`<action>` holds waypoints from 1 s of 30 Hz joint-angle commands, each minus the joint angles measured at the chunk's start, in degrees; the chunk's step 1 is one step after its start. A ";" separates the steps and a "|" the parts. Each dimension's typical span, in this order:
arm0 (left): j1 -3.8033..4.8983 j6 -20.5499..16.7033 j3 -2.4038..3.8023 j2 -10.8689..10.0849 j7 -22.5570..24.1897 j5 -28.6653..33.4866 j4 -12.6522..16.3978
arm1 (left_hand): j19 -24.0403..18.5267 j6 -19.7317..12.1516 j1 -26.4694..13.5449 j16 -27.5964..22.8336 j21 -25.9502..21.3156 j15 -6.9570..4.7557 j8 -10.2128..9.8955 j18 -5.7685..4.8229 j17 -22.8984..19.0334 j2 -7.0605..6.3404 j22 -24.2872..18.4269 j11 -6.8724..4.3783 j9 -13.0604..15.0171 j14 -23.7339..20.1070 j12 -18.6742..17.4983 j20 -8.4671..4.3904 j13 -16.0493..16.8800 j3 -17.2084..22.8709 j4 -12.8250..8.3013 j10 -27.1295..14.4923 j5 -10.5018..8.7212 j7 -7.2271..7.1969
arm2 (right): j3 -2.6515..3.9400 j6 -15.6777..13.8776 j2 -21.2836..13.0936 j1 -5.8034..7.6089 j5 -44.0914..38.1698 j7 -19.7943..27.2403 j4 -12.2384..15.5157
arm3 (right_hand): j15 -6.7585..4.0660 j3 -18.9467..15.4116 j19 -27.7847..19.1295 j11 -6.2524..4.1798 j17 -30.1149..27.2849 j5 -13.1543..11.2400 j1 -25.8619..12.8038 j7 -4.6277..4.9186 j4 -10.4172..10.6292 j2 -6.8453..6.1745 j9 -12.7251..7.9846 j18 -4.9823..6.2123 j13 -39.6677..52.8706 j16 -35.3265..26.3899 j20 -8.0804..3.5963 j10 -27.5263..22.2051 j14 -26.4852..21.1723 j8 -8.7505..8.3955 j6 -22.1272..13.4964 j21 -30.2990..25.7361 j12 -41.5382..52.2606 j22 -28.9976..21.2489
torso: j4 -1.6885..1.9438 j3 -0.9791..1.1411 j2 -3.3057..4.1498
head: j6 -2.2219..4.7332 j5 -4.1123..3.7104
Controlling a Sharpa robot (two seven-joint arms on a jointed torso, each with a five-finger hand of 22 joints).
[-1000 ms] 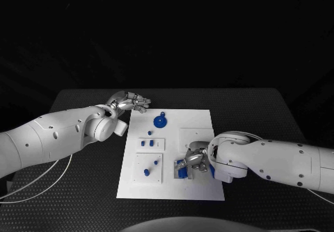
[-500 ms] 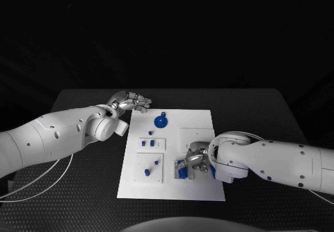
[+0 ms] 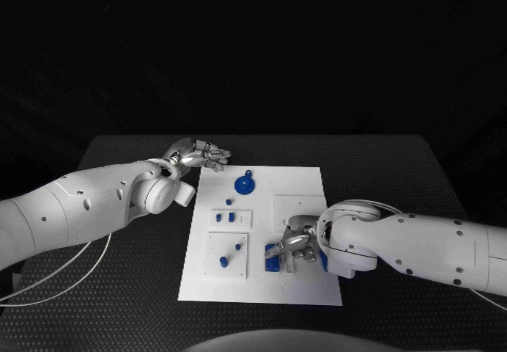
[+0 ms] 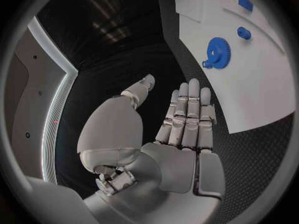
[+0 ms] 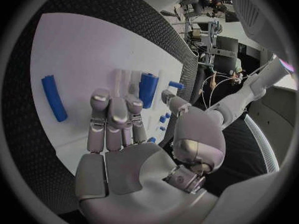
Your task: Assemble the parts on the task board
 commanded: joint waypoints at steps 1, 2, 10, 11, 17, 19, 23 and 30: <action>0.04 0.39 0.03 -0.02 0.17 -0.51 0.12 | -0.46 -0.46 0.18 -0.39 -0.19 0.24 0.02 0.69 0.13 -0.65 1.30 0.19 -0.07 0.05 0.16 -0.01 -0.09 0.05 0.12 -0.06 -0.28 0.12 | -0.31 1.75 -0.03 -0.40 -0.56 -0.77 -0.09 | -0.07 -0.49 -0.41 -0.07 -0.07 -0.03 -0.60 -0.03 0.12 -0.12 0.07 1.67 0.11 -0.31 0.09 -0.42 -0.47 -0.24 -0.51 0.16 -0.01 -0.07 | -0.01 0.03 0.05 | -0.15 0.06; 0.04 0.41 0.03 -0.02 0.16 -0.51 0.08 | -0.46 -0.46 0.17 -0.40 -0.19 0.24 0.02 0.69 0.14 -0.66 1.30 0.20 -0.07 0.05 0.16 0.00 -0.09 0.04 0.13 -0.05 -0.28 0.12 | -0.31 1.76 -0.03 -0.40 -0.56 -0.77 -0.10 | -0.07 -0.76 -0.44 -0.07 -0.12 -0.03 -0.75 -0.03 0.18 -0.12 0.09 1.67 0.13 -0.36 0.08 -0.44 -0.53 -0.25 -0.53 0.15 -0.01 -0.08 | -0.02 0.03 0.05 | -0.12 0.07; 0.04 0.45 0.02 0.00 0.15 -0.49 0.06 | -0.45 -0.45 0.12 -0.43 -0.18 0.25 0.04 0.68 0.19 -0.64 1.29 0.21 -0.07 0.07 0.17 0.02 -0.10 0.03 0.21 -0.04 -0.28 0.13 | -0.31 1.18 -0.27 -0.40 -0.76 0.00 0.09 | -0.16 -2.26 -0.63 -0.15 -0.11 -0.02 -0.37 -0.10 -0.34 0.23 0.34 1.67 0.23 -0.16 -0.18 -0.53 -0.62 -0.24 -0.58 0.21 0.05 -0.11 | -0.04 0.03 0.02 | -0.19 0.00; 0.04 0.46 0.02 0.02 0.17 -0.49 0.03 | -0.44 -0.45 0.12 -0.43 -0.18 0.25 0.04 0.68 0.19 -0.63 1.29 0.21 -0.07 0.07 0.17 0.02 -0.10 0.03 0.22 -0.04 -0.28 0.13 | -0.31 0.97 -0.33 -0.40 -0.92 0.13 0.21 | -0.17 -2.37 -0.63 -0.16 -0.14 -0.02 0.13 -0.12 -0.73 0.28 0.39 1.67 0.25 -0.16 -0.23 -0.52 -0.64 -0.23 -0.57 0.24 0.08 -0.10 | -0.06 0.05 0.00 | -0.17 0.03; 0.04 0.57 0.02 0.13 0.16 -0.49 -0.29 | -0.44 -0.45 0.12 -0.44 -0.17 0.25 0.05 0.68 0.22 -0.61 1.29 0.20 -0.06 0.08 0.17 0.02 -0.11 0.04 0.24 -0.04 -0.27 0.13 | -0.31 1.84 -0.86 -0.39 -1.23 1.51 1.08 | -0.22 -3.48 -0.68 -0.20 -0.15 -0.02 4.12 -0.16 -4.34 0.01 0.67 1.67 0.35 0.12 -0.39 -0.39 -0.56 -0.20 -0.51 0.44 0.21 -0.11 | -0.08 0.04 -0.06 | 0.07 -0.12; 0.04 0.55 0.02 0.10 0.17 -0.49 -0.30 | -0.44 -0.45 0.13 -0.45 -0.17 0.25 0.05 0.68 0.23 -0.60 1.29 0.20 -0.06 0.08 0.17 0.02 -0.11 0.04 0.25 -0.04 -0.27 0.13 | -0.31 2.51 -0.90 -0.39 -1.56 1.75 1.20 | -0.17 -5.33 -0.88 -0.13 -0.30 0.01 5.58 -0.09 -6.72 -0.08 0.77 1.67 0.39 0.00 -0.31 -0.53 -0.81 -0.28 -0.63 0.43 0.21 -0.13 | -0.02 0.01 0.00 | 0.03 -0.14; 0.04 0.56 0.02 0.12 0.15 -0.49 -0.40 | -0.44 -0.45 0.14 -0.46 -0.17 0.25 0.05 0.68 0.25 -0.59 1.29 0.20 -0.06 0.08 0.17 0.02 -0.11 0.04 0.26 -0.04 -0.28 0.12 | -0.31 3.40 -0.91 -0.39 -3.16 1.93 1.16 | -0.10 -7.80 -1.21 -0.06 -0.62 -0.01 8.74 -0.03 -11.12 0.33 0.86 1.67 0.44 -0.22 -0.20 -0.72 -1.21 -0.46 -0.73 0.27 0.19 -0.29 | 0.03 0.04 0.05 | 0.11 -0.06; 0.04 0.59 0.02 0.11 0.18 -0.49 -0.31 | -0.44 -0.46 0.16 -0.48 -0.17 0.25 0.06 0.68 0.28 -0.60 1.29 0.20 -0.06 0.09 0.17 0.02 -0.12 0.04 0.27 -0.03 -0.28 0.12 | -0.31 3.85 -0.77 -0.40 -4.55 1.90 1.25 | -0.04 -8.91 -1.21 -0.01 -0.81 -0.02 11.62 0.02 -14.43 0.91 0.89 1.67 0.44 -0.23 0.03 -0.77 -1.38 -0.64 -0.62 0.14 0.21 -0.58 | -0.01 -0.02 0.03 | 0.07 -0.13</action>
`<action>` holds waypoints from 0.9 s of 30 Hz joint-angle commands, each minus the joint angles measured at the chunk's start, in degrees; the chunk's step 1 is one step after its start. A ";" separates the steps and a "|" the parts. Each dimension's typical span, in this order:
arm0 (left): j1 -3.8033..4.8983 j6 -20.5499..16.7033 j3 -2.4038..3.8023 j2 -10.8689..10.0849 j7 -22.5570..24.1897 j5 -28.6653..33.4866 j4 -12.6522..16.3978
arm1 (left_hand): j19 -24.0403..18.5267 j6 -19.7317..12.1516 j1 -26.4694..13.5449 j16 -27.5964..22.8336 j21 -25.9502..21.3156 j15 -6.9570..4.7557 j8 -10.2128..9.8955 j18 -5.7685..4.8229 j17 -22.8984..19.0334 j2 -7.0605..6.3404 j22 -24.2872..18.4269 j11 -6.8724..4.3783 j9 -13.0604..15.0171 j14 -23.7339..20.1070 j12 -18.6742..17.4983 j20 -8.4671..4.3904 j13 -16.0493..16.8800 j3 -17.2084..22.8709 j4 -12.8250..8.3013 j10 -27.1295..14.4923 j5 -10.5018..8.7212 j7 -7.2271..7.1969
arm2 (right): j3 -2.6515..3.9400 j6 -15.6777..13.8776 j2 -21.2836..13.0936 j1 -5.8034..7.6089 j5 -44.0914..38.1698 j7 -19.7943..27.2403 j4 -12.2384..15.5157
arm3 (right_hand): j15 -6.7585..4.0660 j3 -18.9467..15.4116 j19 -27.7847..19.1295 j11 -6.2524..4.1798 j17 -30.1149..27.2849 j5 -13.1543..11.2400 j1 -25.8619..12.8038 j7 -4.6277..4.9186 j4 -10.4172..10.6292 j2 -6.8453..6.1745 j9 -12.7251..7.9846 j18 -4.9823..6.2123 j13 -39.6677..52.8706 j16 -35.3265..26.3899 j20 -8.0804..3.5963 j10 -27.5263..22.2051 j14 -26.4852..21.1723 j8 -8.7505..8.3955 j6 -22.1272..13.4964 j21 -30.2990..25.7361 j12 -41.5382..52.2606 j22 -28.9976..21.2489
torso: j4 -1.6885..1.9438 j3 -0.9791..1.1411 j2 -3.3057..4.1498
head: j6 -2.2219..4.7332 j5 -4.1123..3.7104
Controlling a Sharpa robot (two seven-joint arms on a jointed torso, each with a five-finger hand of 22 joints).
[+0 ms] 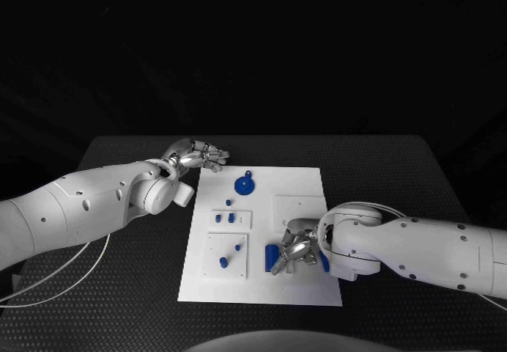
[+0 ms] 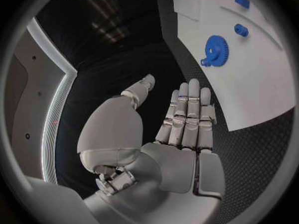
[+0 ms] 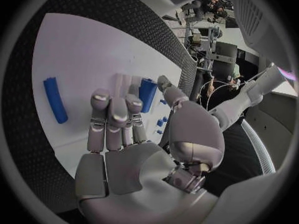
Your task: Assemble the parts on the task board
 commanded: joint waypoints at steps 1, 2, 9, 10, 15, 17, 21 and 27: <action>0.04 0.60 0.03 0.10 0.34 -0.27 0.15 | -0.43 -0.46 -0.06 -0.30 -0.17 0.25 0.06 0.68 0.10 -0.37 1.26 0.20 -0.07 0.09 0.18 0.03 -0.09 0.04 0.27 -0.04 -0.27 0.13 | -0.16 2.40 0.07 -0.20 -1.91 0.32 0.10 | 0.09 -0.03 -0.16 0.00 -0.10 -0.02 0.65 0.21 -0.44 0.21 0.06 1.68 0.05 -0.32 0.09 -0.36 -0.50 -0.41 0.01 -0.20 0.21 -0.07 | -0.02 -0.06 0.03 | -0.08 -0.06; 0.04 0.59 0.03 0.09 0.33 -0.27 0.14 | -0.43 -0.46 -0.06 -0.30 -0.17 0.25 0.06 0.68 0.11 -0.37 1.26 0.20 -0.07 0.09 0.18 0.03 -0.09 0.04 0.27 -0.03 -0.28 0.13 | -0.16 2.42 0.10 -0.20 -1.91 0.33 0.10 | 0.09 -0.06 -0.16 0.00 -0.07 -0.02 0.68 0.22 -0.48 0.21 0.06 1.68 0.05 -0.28 0.10 -0.36 -0.48 -0.41 0.01 -0.20 0.21 -0.08 | -0.01 -0.08 0.02 | -0.11 -0.07; 0.04 0.55 0.03 0.02 0.31 -0.27 0.20 | -0.43 -0.46 -0.09 -0.33 -0.16 0.26 0.08 0.68 0.16 -0.32 1.26 0.20 -0.07 0.11 0.18 0.03 -0.10 0.03 0.35 -0.03 -0.27 0.13 | -0.16 1.03 0.20 -0.20 -3.24 -0.13 0.14 | 0.09 -0.04 0.04 -0.04 -0.03 -0.01 0.55 0.17 -0.25 1.23 0.09 1.68 0.03 -0.11 0.22 -0.17 -0.30 -0.35 0.34 -0.20 0.28 -0.21 | 0.05 -0.05 0.03 | -0.16 -0.08; 0.04 0.56 0.03 0.01 0.32 -0.27 0.21 | -0.42 -0.46 -0.10 -0.34 -0.16 0.26 0.08 0.68 0.16 -0.32 1.26 0.20 -0.07 0.11 0.18 0.04 -0.10 0.03 0.35 -0.03 -0.27 0.13 | -0.16 0.55 0.20 -0.20 -3.24 -0.30 0.14 | 0.08 0.15 0.10 -0.07 -0.01 0.02 0.77 0.14 -0.23 1.51 0.09 1.68 0.01 -0.05 0.22 -0.11 -0.23 -0.34 0.42 -0.20 0.30 -0.25 | 0.05 -0.05 0.03 | -0.16 -0.08; 0.04 0.62 0.03 -0.02 0.29 -0.27 0.27 | -0.42 -0.46 -0.14 -0.36 -0.15 0.26 0.09 0.67 0.20 -0.29 1.25 0.21 -0.07 0.12 0.18 0.04 -0.10 0.01 0.42 -0.02 -0.28 0.13 | -0.16 0.29 0.23 -0.20 -3.27 -0.46 0.05 | -0.03 5.59 0.85 -0.25 -0.11 0.00 0.76 -0.05 4.73 3.64 -0.11 1.68 -0.28 0.22 0.41 0.57 0.39 -0.40 1.28 -0.31 0.28 -0.76 | 0.05 -0.10 0.02 | -0.27 -0.06; 0.04 0.64 0.03 -0.04 0.30 -0.27 0.26 | -0.42 -0.46 -0.16 -0.37 -0.16 0.26 0.09 0.67 0.21 -0.28 1.25 0.20 -0.07 0.12 0.19 0.04 -0.11 0.01 0.44 -0.02 -0.28 0.13 | -0.16 0.36 0.25 -0.20 -3.28 -0.55 0.06 | -0.09 8.16 0.92 -0.31 -0.11 -0.08 1.32 -0.14 5.66 3.33 -0.18 1.68 -0.34 0.37 0.39 0.74 0.59 -0.47 1.49 -0.26 0.29 -0.80 | 0.04 -0.07 0.04 | -0.33 -0.06; 0.04 0.65 0.03 -0.08 0.26 -0.27 0.26 | -0.43 -0.44 -0.20 -0.39 -0.16 0.26 0.11 0.67 0.24 -0.25 1.25 0.20 -0.07 0.13 0.19 0.05 -0.11 0.00 0.51 0.00 -0.27 0.13 | -0.16 0.49 0.24 -0.20 -3.31 -0.56 0.01 | -0.04 9.69 1.00 -0.34 -0.16 0.27 1.21 -0.13 6.19 4.05 -0.32 1.68 -0.38 0.47 0.50 0.90 0.79 -0.56 1.75 -0.05 0.32 -0.74 | 0.02 -0.07 0.01 | -0.38 -0.06; 0.04 0.78 0.03 -0.08 0.14 -0.27 0.29 | -0.43 -0.44 -0.23 -0.41 -0.16 0.27 0.12 0.67 0.26 -0.23 1.25 0.20 -0.06 0.13 0.20 0.05 -0.11 -0.01 0.56 0.01 -0.28 0.12 | -0.16 1.07 0.09 -0.20 -3.02 -0.25 0.03 | 0.06 11.30 0.85 -0.27 -0.29 2.90 -0.47 -0.13 6.81 5.36 -0.65 1.68 -0.46 0.53 0.78 0.99 0.88 -0.81 2.06 0.16 0.31 -0.66 | 0.04 -0.05 0.03 | -0.35 -0.05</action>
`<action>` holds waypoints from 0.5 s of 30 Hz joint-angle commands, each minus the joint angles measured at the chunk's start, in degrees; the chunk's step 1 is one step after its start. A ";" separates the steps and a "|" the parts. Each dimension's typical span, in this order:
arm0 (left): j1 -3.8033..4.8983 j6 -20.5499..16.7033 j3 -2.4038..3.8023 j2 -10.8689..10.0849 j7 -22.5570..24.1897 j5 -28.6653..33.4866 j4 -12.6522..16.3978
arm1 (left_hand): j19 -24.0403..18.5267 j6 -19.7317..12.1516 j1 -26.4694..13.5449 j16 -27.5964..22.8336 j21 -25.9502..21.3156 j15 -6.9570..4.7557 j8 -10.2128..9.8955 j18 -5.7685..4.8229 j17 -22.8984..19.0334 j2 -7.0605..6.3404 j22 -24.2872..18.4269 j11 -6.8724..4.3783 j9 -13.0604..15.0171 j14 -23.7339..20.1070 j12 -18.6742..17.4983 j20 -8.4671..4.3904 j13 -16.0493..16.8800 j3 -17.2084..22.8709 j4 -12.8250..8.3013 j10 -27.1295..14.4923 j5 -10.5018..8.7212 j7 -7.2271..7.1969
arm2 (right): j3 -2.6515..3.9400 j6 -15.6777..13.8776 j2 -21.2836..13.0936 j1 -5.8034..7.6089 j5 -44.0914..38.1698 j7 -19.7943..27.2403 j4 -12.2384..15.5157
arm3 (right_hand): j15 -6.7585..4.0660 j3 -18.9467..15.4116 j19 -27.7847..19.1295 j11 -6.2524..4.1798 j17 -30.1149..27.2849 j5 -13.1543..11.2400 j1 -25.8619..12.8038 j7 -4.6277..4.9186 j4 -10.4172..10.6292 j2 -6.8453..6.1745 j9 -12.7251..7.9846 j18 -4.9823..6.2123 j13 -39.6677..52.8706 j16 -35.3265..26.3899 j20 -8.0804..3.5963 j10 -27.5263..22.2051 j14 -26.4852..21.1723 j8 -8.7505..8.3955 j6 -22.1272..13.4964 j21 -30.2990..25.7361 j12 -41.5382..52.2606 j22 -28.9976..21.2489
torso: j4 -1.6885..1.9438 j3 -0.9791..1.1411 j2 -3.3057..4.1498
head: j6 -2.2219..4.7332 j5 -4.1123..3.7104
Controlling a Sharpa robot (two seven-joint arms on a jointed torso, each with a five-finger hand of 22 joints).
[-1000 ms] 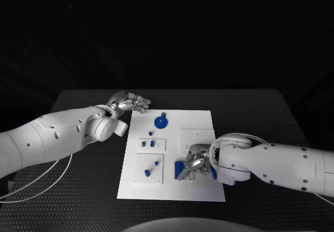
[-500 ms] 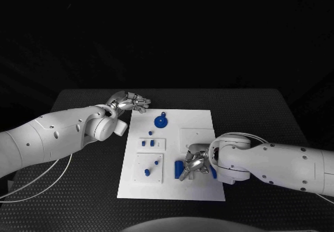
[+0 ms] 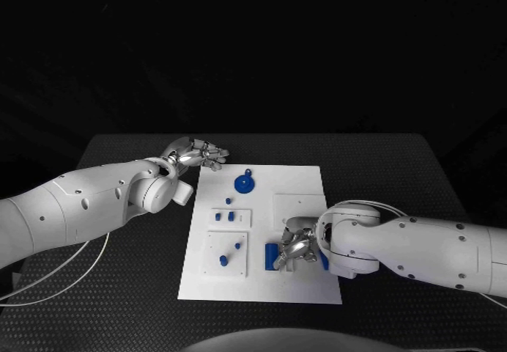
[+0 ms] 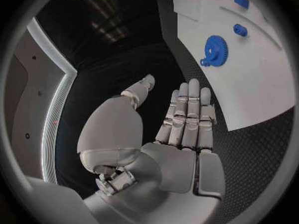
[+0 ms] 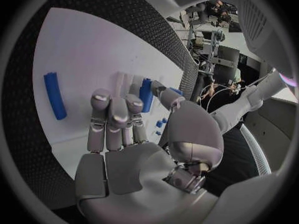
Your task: Assemble the parts on the task board
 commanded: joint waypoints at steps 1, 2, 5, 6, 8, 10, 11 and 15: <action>0.04 0.74 0.03 0.02 0.20 -0.22 0.18 | -0.43 -0.43 -0.23 -0.20 -0.16 0.27 0.13 0.67 0.06 -0.23 1.27 0.19 -0.07 0.13 0.20 0.05 -0.07 -0.04 0.27 0.01 -0.28 0.12 | -0.12 1.13 -0.15 -0.14 -0.58 -0.09 -0.08 | 0.15 1.70 0.07 -0.09 -0.15 0.98 -1.35 -0.02 0.35 0.49 -0.22 1.21 -0.12 0.15 0.14 0.33 0.31 -0.52 0.57 0.17 0.31 0.09 | 0.01 0.03 0.01 | 0.05 0.01; 0.04 0.71 0.03 0.01 0.19 -0.22 0.18 | -0.43 -0.43 -0.23 -0.20 -0.16 0.27 0.13 0.67 0.06 -0.24 1.27 0.19 -0.07 0.13 0.20 0.05 -0.07 -0.04 0.28 0.01 -0.28 0.12 | -0.12 1.19 -0.16 -0.14 -0.34 -0.05 -0.08 | 0.15 2.12 0.09 -0.07 -0.19 1.38 -1.60 -0.01 0.05 0.29 -0.28 1.21 -0.13 0.15 0.15 0.34 0.31 -0.58 0.60 0.27 0.32 0.13 | 0.00 0.03 0.00 | 0.04 0.01; 0.04 0.68 0.03 0.01 0.18 -0.22 0.12 | -0.43 -0.43 -0.23 -0.21 -0.16 0.26 0.13 0.67 0.07 -0.23 1.27 0.19 -0.07 0.13 0.20 0.05 -0.07 -0.04 0.28 0.01 -0.27 0.12 | -0.12 1.24 -0.35 -0.14 0.45 0.16 -0.07 | 0.17 2.23 0.12 -0.05 -0.27 1.79 -1.89 0.02 -0.61 -0.61 -0.34 1.21 -0.12 0.14 0.15 0.34 0.28 -0.64 0.61 0.42 0.35 0.19 | 0.00 0.02 0.00 | 0.09 0.05; 0.04 0.67 0.03 0.01 0.19 -0.22 0.12 | -0.43 -0.43 -0.22 -0.21 -0.16 0.26 0.14 0.67 0.07 -0.22 1.27 0.19 -0.07 0.13 0.20 0.05 -0.07 -0.04 0.29 0.01 -0.27 0.11 | -0.12 1.18 -0.45 -0.14 0.48 0.28 -0.02 | 0.18 1.82 0.13 -0.04 -0.30 2.06 -2.13 0.07 -0.92 -1.42 -0.34 1.21 -0.11 0.12 0.17 0.33 0.25 -0.66 0.59 0.49 0.36 0.22 | -0.01 0.01 -0.01 | 0.09 0.04; 0.04 0.74 0.03 0.05 0.19 -0.22 0.12 | -0.44 -0.42 -0.23 -0.22 -0.16 0.26 0.14 0.67 0.08 -0.22 1.27 0.19 -0.07 0.13 0.20 0.05 -0.08 -0.04 0.30 0.01 -0.27 0.11 | -0.12 0.69 -0.85 -0.14 0.60 0.53 0.21 | 0.20 0.01 0.19 0.01 -0.43 1.65 -2.93 0.10 -1.72 -3.28 -0.30 1.21 -0.07 0.05 0.19 0.28 0.15 -0.67 0.54 0.66 0.40 0.26 | 0.00 -0.01 -0.01 | 0.10 0.03; 0.04 0.75 0.03 0.08 0.19 -0.22 0.08 | -0.44 -0.42 -0.22 -0.23 -0.16 0.26 0.14 0.67 0.09 -0.23 1.27 0.19 -0.07 0.13 0.20 0.04 -0.08 -0.05 0.30 0.01 -0.28 0.11 | -0.12 0.18 -1.46 -0.14 0.97 0.61 0.70 | 0.19 -1.18 0.16 0.03 -0.51 0.55 -3.77 0.12 -1.62 -4.49 -0.29 1.21 -0.09 0.01 0.19 0.21 0.08 -0.73 0.45 0.61 0.37 0.17 | 0.05 0.03 0.00 | 0.15 0.02; 0.04 0.73 0.03 0.10 0.20 -0.22 0.03 | -0.44 -0.42 -0.22 -0.23 -0.16 0.26 0.14 0.67 0.10 -0.23 1.27 0.19 -0.07 0.13 0.20 0.04 -0.08 -0.05 0.31 0.01 -0.28 0.11 | -0.12 -0.27 -1.91 -0.14 1.23 0.64 1.10 | 0.17 -1.73 0.16 0.04 -0.52 0.40 -4.24 0.12 -1.44 -4.92 -0.29 1.21 -0.09 0.00 0.18 0.16 0.05 -0.76 0.40 0.58 0.36 0.12 | 0.06 0.03 0.00 | 0.18 -0.01; 0.04 0.63 0.03 0.30 0.13 -0.22 -0.32 | -0.44 -0.42 -0.22 -0.24 -0.16 0.26 0.15 0.68 0.12 -0.23 1.27 0.19 -0.06 0.13 0.20 0.04 -0.08 -0.05 0.32 0.01 -0.27 0.11 | -0.09 -1.44 -4.12 0.72 1.30 1.36 2.65 | 0.05 -4.04 0.11 -0.01 -0.57 1.37 -5.50 0.09 -1.21 -5.44 -0.20 1.21 -0.04 0.00 -0.04 -0.05 -0.10 -0.83 0.23 0.48 0.36 -0.07 | 0.04 0.00 -0.05 | 0.34 -0.15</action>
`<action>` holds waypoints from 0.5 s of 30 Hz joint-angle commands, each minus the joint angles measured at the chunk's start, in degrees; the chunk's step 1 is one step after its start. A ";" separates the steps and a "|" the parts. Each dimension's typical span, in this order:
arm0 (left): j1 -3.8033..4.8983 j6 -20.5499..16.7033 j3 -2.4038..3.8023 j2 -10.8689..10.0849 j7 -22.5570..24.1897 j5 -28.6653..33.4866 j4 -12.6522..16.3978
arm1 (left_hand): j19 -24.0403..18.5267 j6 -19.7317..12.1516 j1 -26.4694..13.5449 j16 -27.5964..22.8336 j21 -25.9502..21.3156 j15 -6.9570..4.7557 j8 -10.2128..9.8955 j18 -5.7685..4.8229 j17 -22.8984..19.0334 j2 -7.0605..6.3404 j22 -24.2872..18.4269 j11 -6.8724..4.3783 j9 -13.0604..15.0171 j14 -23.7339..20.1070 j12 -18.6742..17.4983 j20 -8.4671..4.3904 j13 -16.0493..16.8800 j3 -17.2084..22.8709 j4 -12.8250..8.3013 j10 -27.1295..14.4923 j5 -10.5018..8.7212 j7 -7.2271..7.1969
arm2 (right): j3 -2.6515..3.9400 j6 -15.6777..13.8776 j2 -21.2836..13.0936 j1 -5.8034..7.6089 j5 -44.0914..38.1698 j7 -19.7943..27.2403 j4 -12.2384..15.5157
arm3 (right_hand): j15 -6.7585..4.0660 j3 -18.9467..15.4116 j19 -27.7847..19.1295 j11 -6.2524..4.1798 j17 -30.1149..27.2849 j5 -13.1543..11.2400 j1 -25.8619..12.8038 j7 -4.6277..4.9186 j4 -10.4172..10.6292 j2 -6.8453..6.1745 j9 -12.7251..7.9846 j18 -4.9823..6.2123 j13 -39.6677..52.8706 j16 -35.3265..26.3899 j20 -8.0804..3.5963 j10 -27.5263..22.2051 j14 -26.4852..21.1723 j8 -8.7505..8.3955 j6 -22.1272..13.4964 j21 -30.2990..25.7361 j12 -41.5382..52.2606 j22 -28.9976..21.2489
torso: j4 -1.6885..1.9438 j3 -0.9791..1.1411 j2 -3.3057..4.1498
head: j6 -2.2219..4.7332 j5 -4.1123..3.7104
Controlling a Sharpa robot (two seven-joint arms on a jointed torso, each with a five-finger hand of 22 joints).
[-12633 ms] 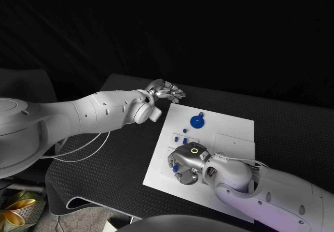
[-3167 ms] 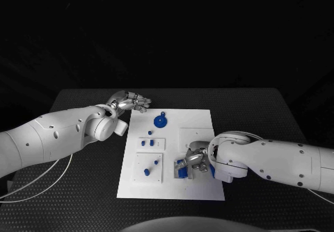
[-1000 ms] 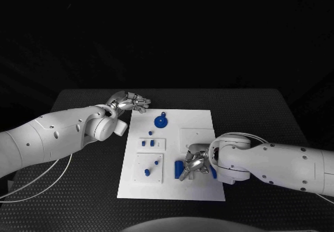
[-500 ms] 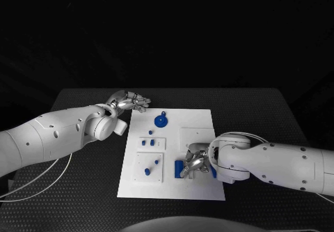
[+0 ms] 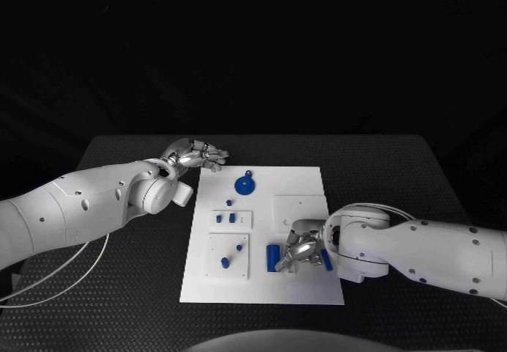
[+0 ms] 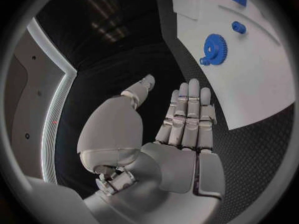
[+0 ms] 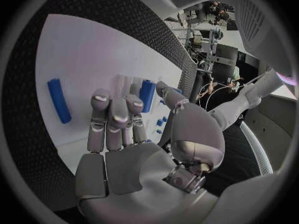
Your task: Assemble the parts on the task board
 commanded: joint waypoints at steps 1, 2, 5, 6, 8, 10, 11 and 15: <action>0.04 0.65 0.03 0.34 0.22 -0.21 -0.24 | -0.44 -0.42 -0.22 -0.24 -0.15 0.26 0.15 0.68 0.07 -0.23 1.28 0.19 -0.07 0.13 0.20 0.04 -0.09 -0.05 0.32 0.01 -0.27 0.11 | 0.02 -1.35 -1.46 1.07 0.43 0.78 0.95 | -0.05 -1.10 0.10 -0.01 0.00 0.15 -0.73 0.32 0.14 -0.19 -0.11 0.91 0.05 -0.10 -0.08 -0.07 -0.20 -0.34 -0.13 -0.10 0.14 -0.19 | -0.01 -0.04 -0.08 | 0.14 -0.11; 0.04 0.68 0.03 0.37 0.22 -0.21 -0.26 | -0.44 -0.42 -0.21 -0.25 -0.15 0.26 0.16 0.68 0.07 -0.22 1.28 0.19 -0.07 0.13 0.20 0.04 -0.09 -0.04 0.33 0.01 -0.27 0.10 | 0.08 -1.77 -2.00 1.52 0.53 1.02 1.27 | -0.07 -1.41 0.09 -0.02 0.00 0.12 -0.88 0.31 0.16 -0.24 -0.10 0.91 0.06 -0.09 -0.12 -0.09 -0.22 -0.36 -0.17 -0.11 0.14 -0.22 | 0.02 -0.06 -0.13 | 0.16 -0.14; 0.04 0.59 0.04 0.32 0.26 -0.21 -0.27 | -0.45 -0.41 -0.18 -0.27 -0.15 0.26 0.17 0.68 0.09 -0.21 1.28 0.18 -0.06 0.12 0.20 0.04 -0.10 -0.04 0.32 0.01 -0.27 0.10 | 0.25 -2.86 -3.47 3.15 2.80 2.09 1.89 | -0.13 -2.18 0.11 -0.06 0.25 0.25 -1.28 0.28 0.31 -0.13 -0.03 0.91 0.09 0.21 -0.23 -0.08 -0.06 -0.34 -0.17 -0.12 0.20 -0.28 | -0.07 -0.03 -0.19 | 0.38 -0.02; 0.04 0.64 0.04 0.31 0.26 -0.21 -0.35 | -0.45 -0.40 -0.18 -0.27 -0.15 0.26 0.17 0.68 0.10 -0.20 1.28 0.18 -0.06 0.12 0.20 0.04 -0.10 -0.04 0.33 0.01 -0.27 0.09 | 0.27 -2.94 -3.95 3.70 3.28 2.60 2.05 | -0.14 -2.25 0.12 -0.07 0.31 0.27 -1.31 0.27 0.34 -0.10 -0.01 0.91 0.11 0.28 -0.25 -0.06 -0.02 -0.33 -0.15 -0.12 0.23 -0.29 | -0.16 0.01 -0.16 | 0.43 0.05; 0.04 0.62 0.04 0.35 0.27 -0.21 -0.47 | -0.45 -0.39 -0.17 -0.28 -0.15 0.26 0.18 0.68 0.10 -0.20 1.28 0.18 -0.06 0.12 0.20 0.04 -0.10 -0.04 0.33 0.01 -0.27 0.09 | 0.44 -2.75 -4.95 4.41 4.00 2.94 2.34 | -0.17 -2.32 0.14 -0.09 0.39 0.37 -1.17 0.25 0.29 0.02 0.01 0.91 0.14 0.37 -0.32 -0.07 0.02 -0.33 -0.16 -0.12 0.27 -0.31 | -0.29 0.07 -0.10 | 0.60 0.01; 0.04 0.66 0.04 0.41 0.29 -0.21 -0.58 | -0.45 -0.38 -0.17 -0.30 -0.15 0.27 0.19 0.68 0.12 -0.21 1.28 0.18 -0.05 0.11 0.20 0.04 -0.10 -0.05 0.34 0.01 -0.27 0.09 | 0.83 -2.58 -5.99 4.90 4.11 3.26 2.48 | -0.20 -2.38 0.15 -0.11 0.45 0.52 -0.90 0.24 0.19 0.20 0.04 0.91 0.19 0.45 -0.40 -0.09 0.05 -0.32 -0.17 -0.11 0.32 -0.33 | -0.30 0.07 -0.02 | 0.84 -0.15; 0.04 0.68 0.04 0.46 0.31 -0.21 -0.64 | -0.45 -0.38 -0.17 -0.30 -0.15 0.27 0.20 0.68 0.12 -0.21 1.28 0.18 -0.05 0.11 0.20 0.04 -0.10 -0.05 0.34 0.01 -0.27 0.08 | 0.99 -2.26 -6.43 5.12 4.17 3.44 2.43 | -0.21 -2.41 0.15 -0.11 0.39 0.57 -0.79 0.24 0.15 0.27 0.06 0.91 0.21 0.39 -0.43 -0.10 -0.01 -0.32 -0.18 -0.11 0.34 -0.34 | -0.31 0.08 -0.01 | 0.95 -0.22; 0.03 0.79 0.04 0.57 0.33 -0.17 -0.74 | -0.46 -0.36 -0.17 -0.32 -0.15 0.27 0.21 0.68 0.14 -0.20 1.28 0.18 -0.05 0.11 0.20 0.04 -0.11 -0.05 0.36 0.02 -0.27 0.08 | 1.37 -0.98 -8.19 5.61 3.60 3.18 1.73 | -0.24 -2.59 0.17 -0.13 0.51 0.39 0.38 0.22 -0.38 1.07 0.18 0.91 0.30 0.55 -0.61 -0.10 0.04 -0.29 -0.18 -0.07 0.47 -0.39 | -0.11 0.11 -0.02 | 1.08 -0.63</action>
